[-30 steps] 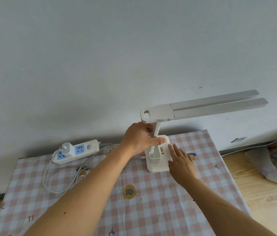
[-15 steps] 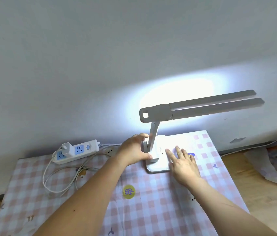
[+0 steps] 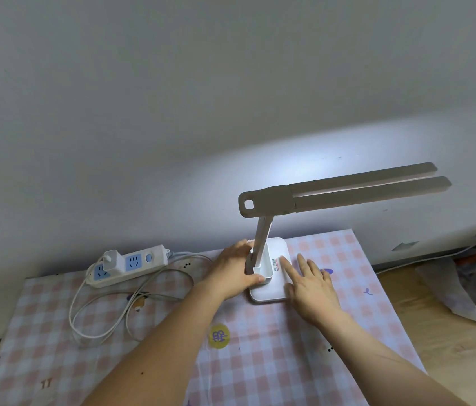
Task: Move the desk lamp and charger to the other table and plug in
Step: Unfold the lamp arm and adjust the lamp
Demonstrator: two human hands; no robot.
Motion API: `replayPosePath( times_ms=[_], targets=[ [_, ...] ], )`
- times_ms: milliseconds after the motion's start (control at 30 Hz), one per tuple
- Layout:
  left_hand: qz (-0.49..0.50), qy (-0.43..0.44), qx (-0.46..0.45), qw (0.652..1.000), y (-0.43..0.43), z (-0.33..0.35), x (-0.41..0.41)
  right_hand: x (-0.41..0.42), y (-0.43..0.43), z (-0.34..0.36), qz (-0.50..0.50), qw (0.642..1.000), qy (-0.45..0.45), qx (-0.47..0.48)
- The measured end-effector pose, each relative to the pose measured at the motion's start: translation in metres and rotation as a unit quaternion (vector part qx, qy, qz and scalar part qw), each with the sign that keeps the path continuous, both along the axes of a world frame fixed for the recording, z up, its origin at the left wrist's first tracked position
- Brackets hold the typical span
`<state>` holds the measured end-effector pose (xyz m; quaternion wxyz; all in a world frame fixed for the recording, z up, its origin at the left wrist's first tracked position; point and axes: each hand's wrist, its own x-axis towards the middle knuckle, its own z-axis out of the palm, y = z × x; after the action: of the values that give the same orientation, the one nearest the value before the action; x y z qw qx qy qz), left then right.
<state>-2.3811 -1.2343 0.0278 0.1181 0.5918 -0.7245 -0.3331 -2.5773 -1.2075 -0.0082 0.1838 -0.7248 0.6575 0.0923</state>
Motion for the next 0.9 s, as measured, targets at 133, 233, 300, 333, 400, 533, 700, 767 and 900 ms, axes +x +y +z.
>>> replayPosePath(
  times_ms=[133,233,300,333,400,533,700,767,900],
  targets=[
    [-0.007,-0.016,0.016,1.000,0.0010,-0.0064,-0.0020,0.0005,0.0007,-0.0010,0.007,1.000,0.003,-0.004],
    [-0.006,-0.017,0.014,1.000,0.0018,-0.0066,-0.0023,0.0014,0.0002,-0.0007,0.009,1.000,0.000,-0.010],
    [-0.006,-0.027,0.013,1.000,0.0019,-0.0079,-0.0009,0.0017,-0.0004,0.0001,0.009,1.000,-0.001,-0.014],
    [-0.007,-0.033,0.014,0.999,0.0021,-0.0084,-0.0002,0.0015,-0.0002,0.0002,0.008,1.000,-0.001,-0.013],
    [-0.012,-0.036,0.016,0.999,0.0013,-0.0082,0.0003,0.0011,0.0007,-0.0008,0.005,1.000,0.004,-0.002],
    [-0.024,-0.042,0.012,0.999,-0.0022,-0.0083,-0.0009,0.0013,-0.0019,-0.0024,0.006,1.000,0.013,0.016],
    [-0.008,-0.039,0.039,0.998,-0.0026,-0.0072,-0.0043,-0.0028,-0.0049,-0.0057,0.006,1.000,0.001,0.021],
    [-0.004,-0.041,0.041,0.998,-0.0029,-0.0055,-0.0051,-0.0028,-0.0041,-0.0077,0.006,1.000,0.005,0.023],
    [-0.007,-0.051,0.045,0.998,-0.0033,-0.0036,-0.0065,-0.0033,-0.0048,-0.0078,0.007,1.000,0.008,0.029]
  ],
)
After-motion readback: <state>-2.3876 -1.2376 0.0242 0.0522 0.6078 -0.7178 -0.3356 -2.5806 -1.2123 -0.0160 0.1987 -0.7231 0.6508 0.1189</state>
